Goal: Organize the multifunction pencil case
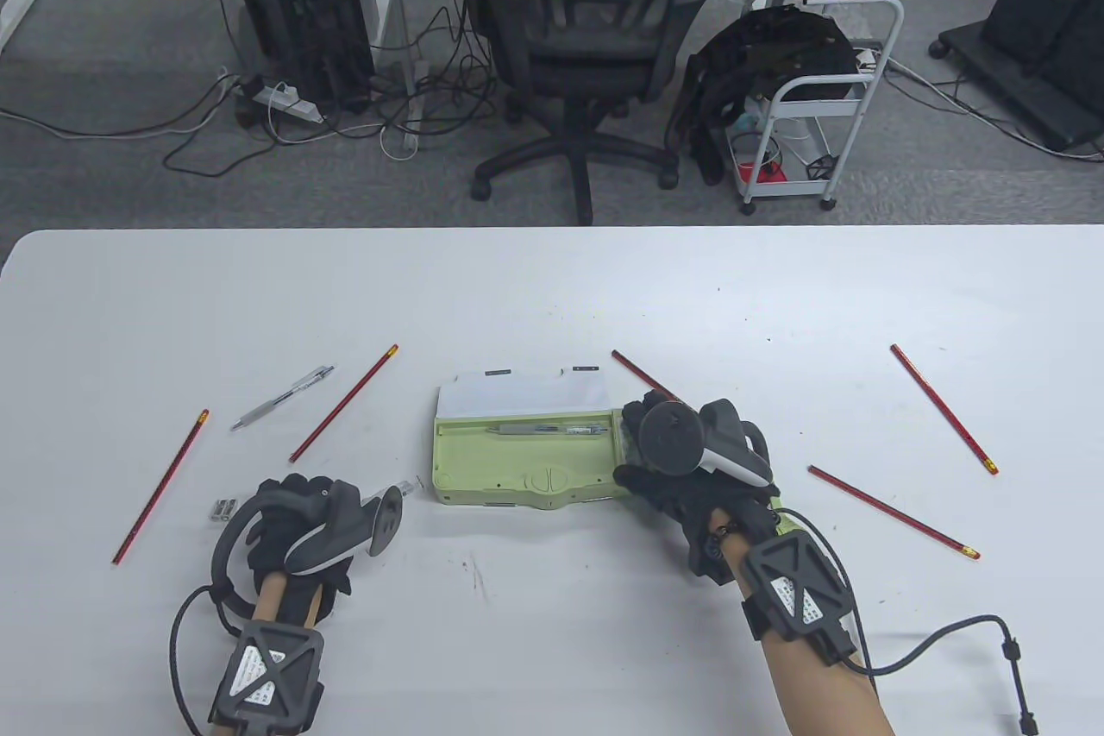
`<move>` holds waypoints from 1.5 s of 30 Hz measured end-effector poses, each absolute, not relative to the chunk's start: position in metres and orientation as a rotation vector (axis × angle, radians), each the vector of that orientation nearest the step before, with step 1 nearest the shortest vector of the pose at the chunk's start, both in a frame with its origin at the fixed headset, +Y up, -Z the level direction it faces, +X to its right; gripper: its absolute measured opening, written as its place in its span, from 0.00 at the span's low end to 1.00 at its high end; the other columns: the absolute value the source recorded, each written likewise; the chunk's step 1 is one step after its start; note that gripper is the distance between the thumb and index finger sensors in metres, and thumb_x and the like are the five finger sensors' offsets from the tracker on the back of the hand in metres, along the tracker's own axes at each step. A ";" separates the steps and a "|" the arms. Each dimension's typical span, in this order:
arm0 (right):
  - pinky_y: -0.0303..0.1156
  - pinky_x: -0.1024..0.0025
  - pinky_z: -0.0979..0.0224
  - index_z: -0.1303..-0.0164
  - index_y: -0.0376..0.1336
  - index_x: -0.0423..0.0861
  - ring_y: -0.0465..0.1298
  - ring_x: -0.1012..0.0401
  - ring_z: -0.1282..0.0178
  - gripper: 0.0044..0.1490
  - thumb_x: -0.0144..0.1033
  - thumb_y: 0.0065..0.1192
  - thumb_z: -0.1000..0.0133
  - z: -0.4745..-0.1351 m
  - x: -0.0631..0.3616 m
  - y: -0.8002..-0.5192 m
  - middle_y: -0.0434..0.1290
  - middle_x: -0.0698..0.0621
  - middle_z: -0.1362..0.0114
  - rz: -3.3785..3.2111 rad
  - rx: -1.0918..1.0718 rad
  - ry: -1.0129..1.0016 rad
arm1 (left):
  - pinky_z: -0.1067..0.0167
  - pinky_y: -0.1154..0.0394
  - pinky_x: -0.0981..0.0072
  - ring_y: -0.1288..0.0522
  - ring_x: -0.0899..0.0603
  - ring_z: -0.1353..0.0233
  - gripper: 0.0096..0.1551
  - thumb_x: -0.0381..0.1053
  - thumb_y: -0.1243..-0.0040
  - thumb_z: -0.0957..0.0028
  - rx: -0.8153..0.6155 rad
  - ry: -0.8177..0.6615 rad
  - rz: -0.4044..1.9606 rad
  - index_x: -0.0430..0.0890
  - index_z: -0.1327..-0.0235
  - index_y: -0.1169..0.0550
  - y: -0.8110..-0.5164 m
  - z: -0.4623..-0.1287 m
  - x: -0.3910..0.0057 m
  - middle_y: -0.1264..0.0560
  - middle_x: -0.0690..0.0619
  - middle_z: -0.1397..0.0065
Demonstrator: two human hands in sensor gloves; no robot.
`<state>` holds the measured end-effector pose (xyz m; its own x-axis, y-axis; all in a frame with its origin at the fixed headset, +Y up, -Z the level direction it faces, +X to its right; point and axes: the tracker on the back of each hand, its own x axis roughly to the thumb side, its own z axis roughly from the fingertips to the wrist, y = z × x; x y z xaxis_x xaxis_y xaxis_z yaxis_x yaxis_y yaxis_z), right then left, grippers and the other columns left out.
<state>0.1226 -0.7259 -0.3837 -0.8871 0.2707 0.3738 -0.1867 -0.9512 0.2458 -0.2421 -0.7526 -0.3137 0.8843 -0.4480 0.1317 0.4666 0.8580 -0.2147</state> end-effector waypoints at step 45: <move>0.56 0.36 0.22 0.17 0.46 0.38 0.55 0.32 0.20 0.53 0.53 0.56 0.46 -0.386 0.130 -0.727 0.44 0.30 0.17 2.783 0.595 0.268 | 0.32 0.30 0.30 0.22 0.36 0.31 0.23 0.52 0.35 0.47 -0.077 -0.258 -0.293 0.53 0.38 0.20 -0.697 -0.376 -0.078 0.18 0.50 0.35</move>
<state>0.1298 -0.7267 -0.3856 -0.8752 0.3106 0.3709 -0.2342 -0.9429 0.2369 -0.0779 -0.6968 -0.3762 0.9248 -0.2755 0.2623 0.2950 0.9548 -0.0372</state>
